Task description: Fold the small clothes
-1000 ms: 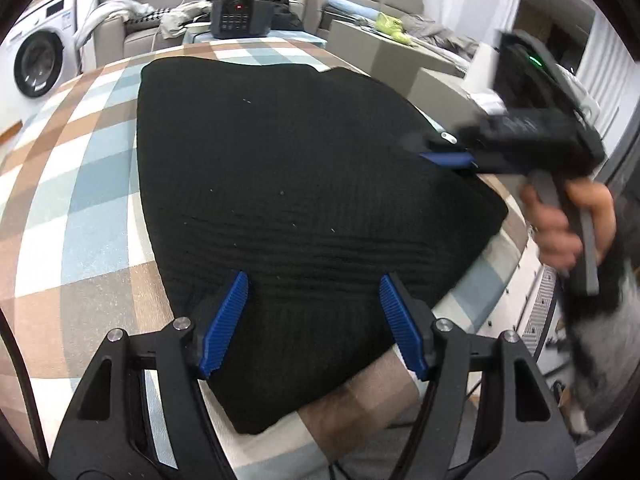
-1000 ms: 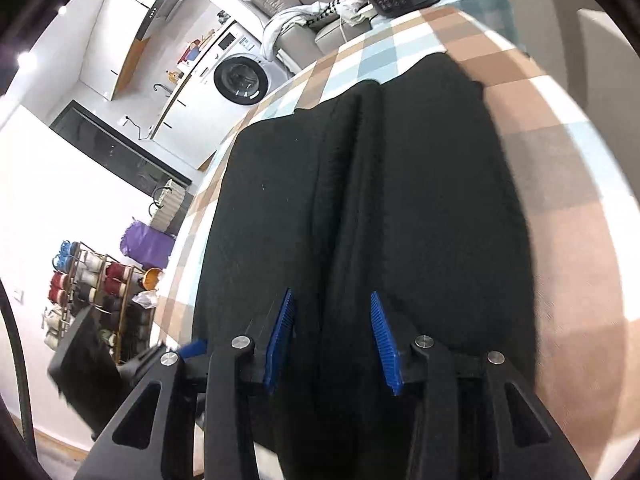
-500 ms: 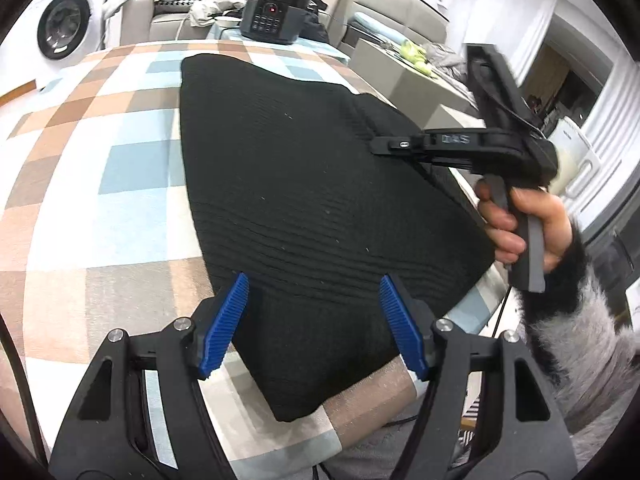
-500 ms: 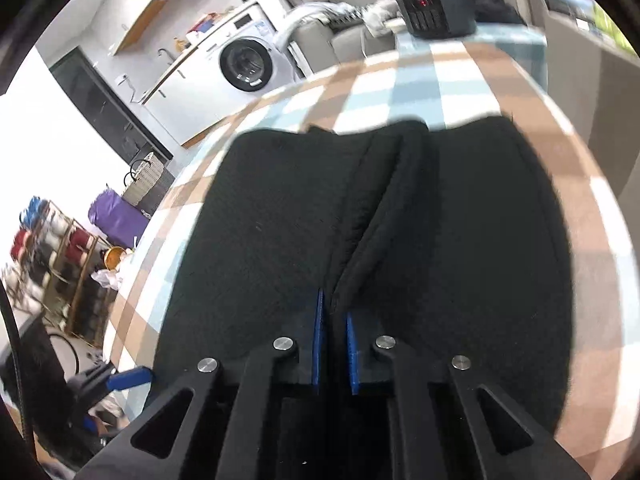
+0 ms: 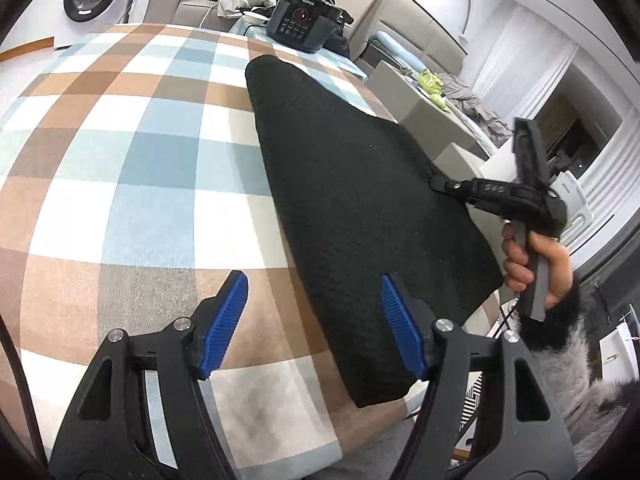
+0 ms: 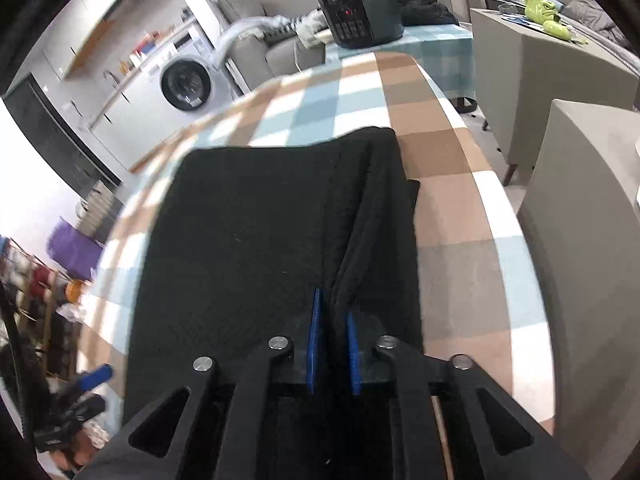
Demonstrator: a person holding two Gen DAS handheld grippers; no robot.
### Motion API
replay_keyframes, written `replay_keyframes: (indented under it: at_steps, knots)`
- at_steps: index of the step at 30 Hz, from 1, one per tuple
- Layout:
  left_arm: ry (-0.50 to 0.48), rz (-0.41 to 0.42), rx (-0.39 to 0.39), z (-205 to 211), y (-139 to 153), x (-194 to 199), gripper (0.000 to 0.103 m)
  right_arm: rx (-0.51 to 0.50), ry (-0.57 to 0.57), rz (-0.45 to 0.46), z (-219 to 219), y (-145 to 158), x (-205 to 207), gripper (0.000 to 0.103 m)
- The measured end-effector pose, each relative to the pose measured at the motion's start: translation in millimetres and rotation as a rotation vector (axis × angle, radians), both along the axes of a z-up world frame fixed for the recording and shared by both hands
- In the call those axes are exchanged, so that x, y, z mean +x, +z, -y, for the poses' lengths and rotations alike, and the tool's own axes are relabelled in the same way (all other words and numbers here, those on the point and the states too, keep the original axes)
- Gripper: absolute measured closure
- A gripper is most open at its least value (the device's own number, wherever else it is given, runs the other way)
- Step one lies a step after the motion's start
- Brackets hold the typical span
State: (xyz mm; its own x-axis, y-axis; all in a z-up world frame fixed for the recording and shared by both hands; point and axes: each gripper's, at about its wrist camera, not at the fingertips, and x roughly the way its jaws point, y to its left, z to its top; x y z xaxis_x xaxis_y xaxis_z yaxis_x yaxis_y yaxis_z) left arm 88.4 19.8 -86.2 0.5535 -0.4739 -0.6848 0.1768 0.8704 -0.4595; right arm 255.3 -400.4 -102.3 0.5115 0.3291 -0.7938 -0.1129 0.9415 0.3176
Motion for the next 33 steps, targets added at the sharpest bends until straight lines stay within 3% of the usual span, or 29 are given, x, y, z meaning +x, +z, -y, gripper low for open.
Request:
replay_keyframes:
  at_steps: [1, 2, 6, 10, 13, 17, 24, 27, 30, 33]
  knots:
    - [0.002, -0.004, 0.001, -0.6, -0.4, -0.5, 0.037, 0.014, -0.008, 0.0, 0.9, 0.7, -4.9, 0.076]
    - [0.002, -0.01, -0.002, -1.2, -2.0, -0.6, 0.037, 0.03, -0.012, -0.005, 2.9, 0.1, -10.7, 0.075]
    - [0.009, -0.027, 0.005, 4.4, -8.3, 5.1, 0.037, 0.068, -0.056, -0.006, 14.2, -8.7, -50.3, 0.075]
    - [0.01, -0.051, 0.009, 16.0, -16.0, 16.4, 0.037, 0.022, -0.094, 0.022, 20.0, -12.5, -87.7, 0.075]
    - [0.004, -0.061, 0.016, 23.2, -20.1, 25.1, 0.037, 0.045, -0.127, 0.039, 27.7, -10.1, -108.1, 0.074]
    - [0.008, -0.057, 0.027, 35.6, -19.8, 34.7, 0.037, 0.069, -0.144, 0.051, 34.6, -12.7, -110.1, 0.063]
    - [0.031, -0.047, 0.09, 57.6, -18.5, 45.3, 0.039, 0.119, -0.109, 0.036, 34.1, -22.7, -93.1, 0.063]
    - [0.025, -0.047, 0.087, 63.3, -19.9, 46.6, 0.058, 0.11, -0.092, 0.04, 29.7, -24.3, -90.4, 0.064]
    - [0.022, -0.018, 0.116, 65.5, -18.0, 45.1, 0.079, 0.115, -0.079, 0.043, 26.5, -27.0, -89.0, 0.071]
    - [0.023, -0.011, 0.104, 61.0, -16.2, 45.6, 0.087, 0.084, -0.056, 0.043, 16.0, -27.5, -88.8, 0.074]
